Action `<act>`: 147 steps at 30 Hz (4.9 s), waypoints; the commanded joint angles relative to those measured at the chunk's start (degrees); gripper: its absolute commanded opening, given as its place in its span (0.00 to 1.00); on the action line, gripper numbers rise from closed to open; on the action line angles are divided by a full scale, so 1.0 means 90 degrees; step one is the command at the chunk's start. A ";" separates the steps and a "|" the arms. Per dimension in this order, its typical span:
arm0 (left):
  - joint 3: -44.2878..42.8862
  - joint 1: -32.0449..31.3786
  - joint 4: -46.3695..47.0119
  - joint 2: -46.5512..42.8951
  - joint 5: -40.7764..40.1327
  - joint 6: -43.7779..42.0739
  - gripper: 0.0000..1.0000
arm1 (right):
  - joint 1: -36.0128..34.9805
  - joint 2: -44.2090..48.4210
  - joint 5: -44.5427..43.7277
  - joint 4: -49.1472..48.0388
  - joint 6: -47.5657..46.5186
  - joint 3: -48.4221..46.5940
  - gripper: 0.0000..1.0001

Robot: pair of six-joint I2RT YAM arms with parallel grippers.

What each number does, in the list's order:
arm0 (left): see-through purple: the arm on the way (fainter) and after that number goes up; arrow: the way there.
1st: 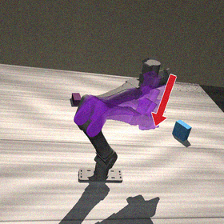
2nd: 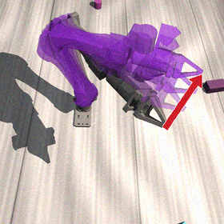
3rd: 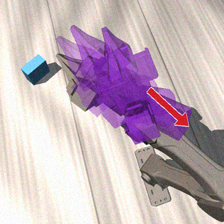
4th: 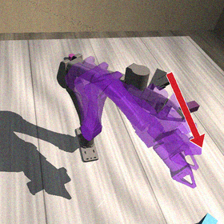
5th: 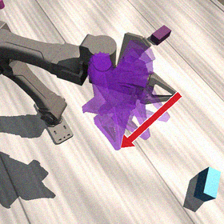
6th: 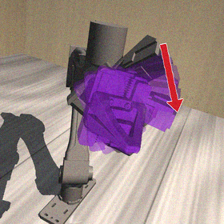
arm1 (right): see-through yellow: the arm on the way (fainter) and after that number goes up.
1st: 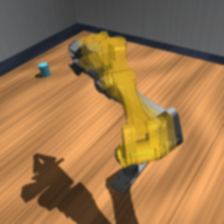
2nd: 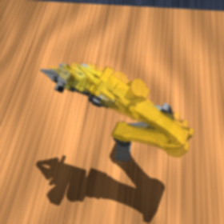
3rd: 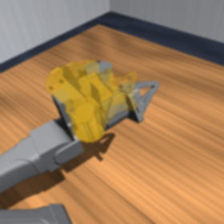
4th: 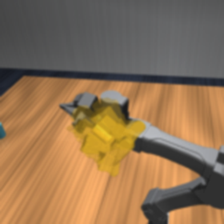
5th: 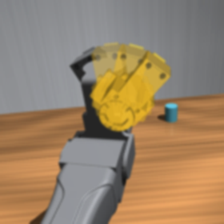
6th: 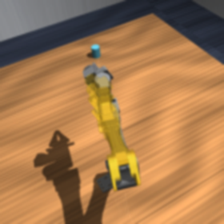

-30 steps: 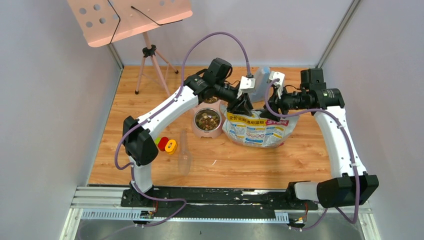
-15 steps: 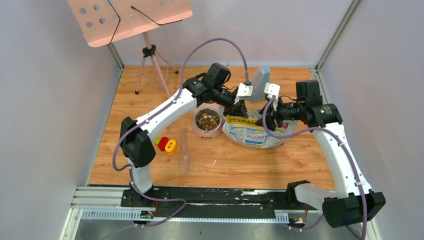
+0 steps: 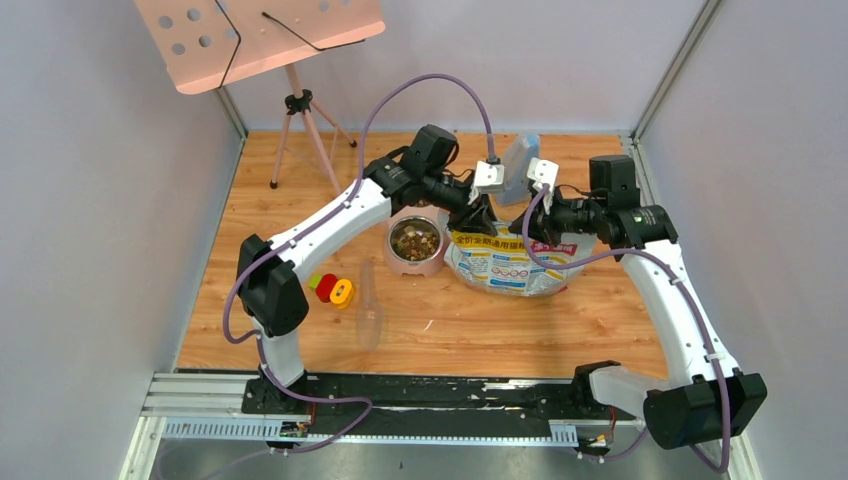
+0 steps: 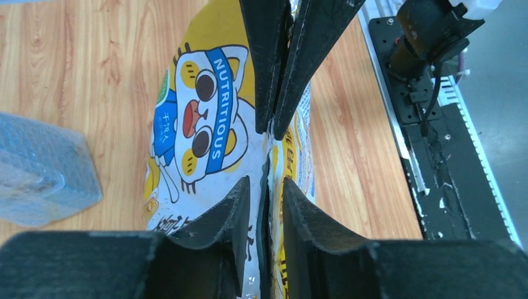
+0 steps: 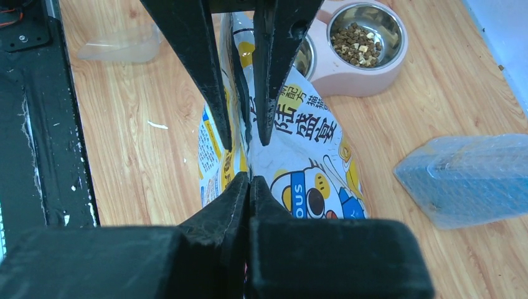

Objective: Serve the pet food

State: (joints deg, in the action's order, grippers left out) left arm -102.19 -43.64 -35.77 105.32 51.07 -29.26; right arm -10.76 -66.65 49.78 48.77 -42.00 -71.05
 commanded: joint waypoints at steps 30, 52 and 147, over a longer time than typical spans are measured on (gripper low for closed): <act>-0.0037 0.0310 -0.0033 -0.0239 0.0989 0.0265 0.29 | -0.0043 -0.0220 0.0381 -0.0230 -0.0025 0.0083 0.00; -0.0105 0.0383 -0.0060 -0.0117 0.0766 0.0613 0.00 | -0.0035 -0.0214 0.0321 -0.0263 0.0346 -0.0045 0.26; -0.0238 -0.0347 0.1865 0.0409 0.0755 0.1750 0.00 | 0.0682 -0.0475 0.0845 0.1362 -0.0168 -0.1145 0.29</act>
State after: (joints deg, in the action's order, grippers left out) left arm -102.85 -46.35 -21.15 109.86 57.49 -15.46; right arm -3.70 -69.91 53.45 64.90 -45.39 -80.31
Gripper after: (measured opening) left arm 0.009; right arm 0.347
